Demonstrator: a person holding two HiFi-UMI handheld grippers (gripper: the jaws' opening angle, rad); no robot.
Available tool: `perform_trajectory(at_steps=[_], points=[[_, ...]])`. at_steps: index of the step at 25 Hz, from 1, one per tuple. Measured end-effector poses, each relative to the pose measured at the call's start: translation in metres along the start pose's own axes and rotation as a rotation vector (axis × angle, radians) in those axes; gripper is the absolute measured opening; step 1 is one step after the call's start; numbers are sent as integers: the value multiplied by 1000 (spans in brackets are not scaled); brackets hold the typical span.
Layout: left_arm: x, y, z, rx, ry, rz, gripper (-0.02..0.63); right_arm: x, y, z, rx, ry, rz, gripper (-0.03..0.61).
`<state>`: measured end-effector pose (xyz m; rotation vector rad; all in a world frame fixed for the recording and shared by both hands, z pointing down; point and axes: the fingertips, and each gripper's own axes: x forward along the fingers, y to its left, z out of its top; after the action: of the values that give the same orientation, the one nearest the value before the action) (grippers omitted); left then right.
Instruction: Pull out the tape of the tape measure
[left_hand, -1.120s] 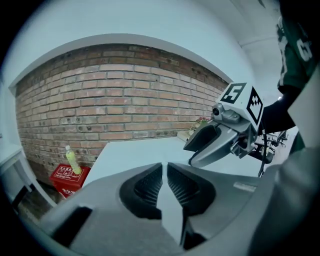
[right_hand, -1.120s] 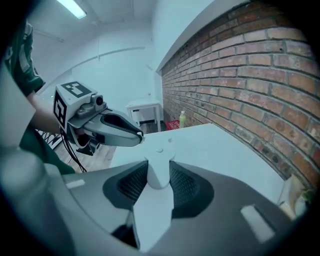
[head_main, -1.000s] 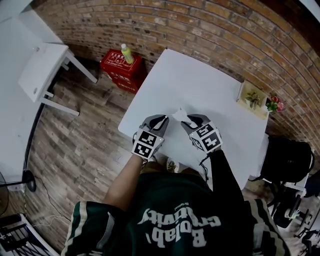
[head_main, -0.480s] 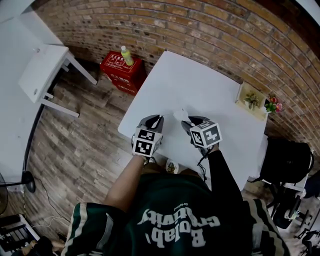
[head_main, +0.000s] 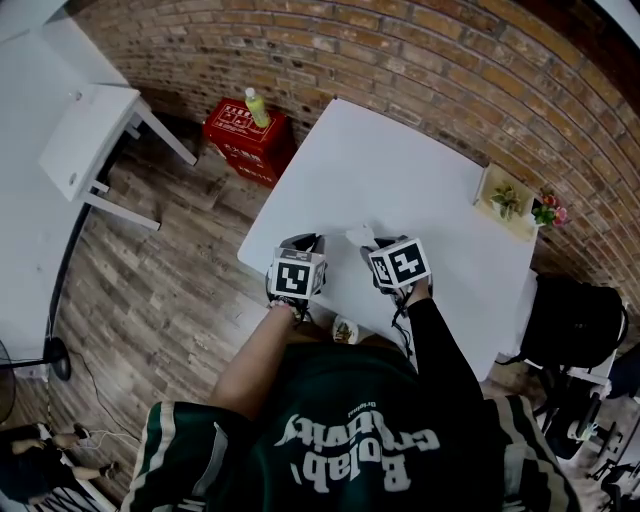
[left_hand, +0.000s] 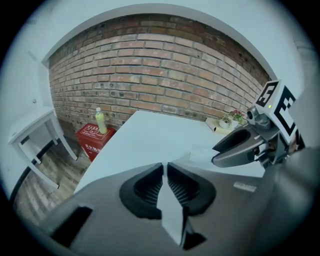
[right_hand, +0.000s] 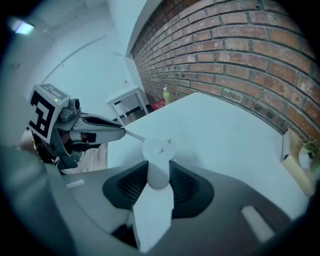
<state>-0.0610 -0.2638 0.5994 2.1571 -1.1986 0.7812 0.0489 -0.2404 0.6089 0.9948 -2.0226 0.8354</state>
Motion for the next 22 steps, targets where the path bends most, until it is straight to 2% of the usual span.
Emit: perform_trajectory(at_steps=[5, 10, 16, 22], points=[[-1, 12, -5, -51, 3, 4, 40, 0, -11, -6, 19, 6, -16, 150], [1, 14, -4, -27, -1, 14, 40, 2, -16, -3, 4, 6, -34, 150], [-3, 27, -3, -58, -8, 30, 40, -2, -28, -5, 31, 2, -50, 150], [-3, 28, -4, -56, -9, 34, 40, -1, -28, -3, 18, 0, -49, 150]])
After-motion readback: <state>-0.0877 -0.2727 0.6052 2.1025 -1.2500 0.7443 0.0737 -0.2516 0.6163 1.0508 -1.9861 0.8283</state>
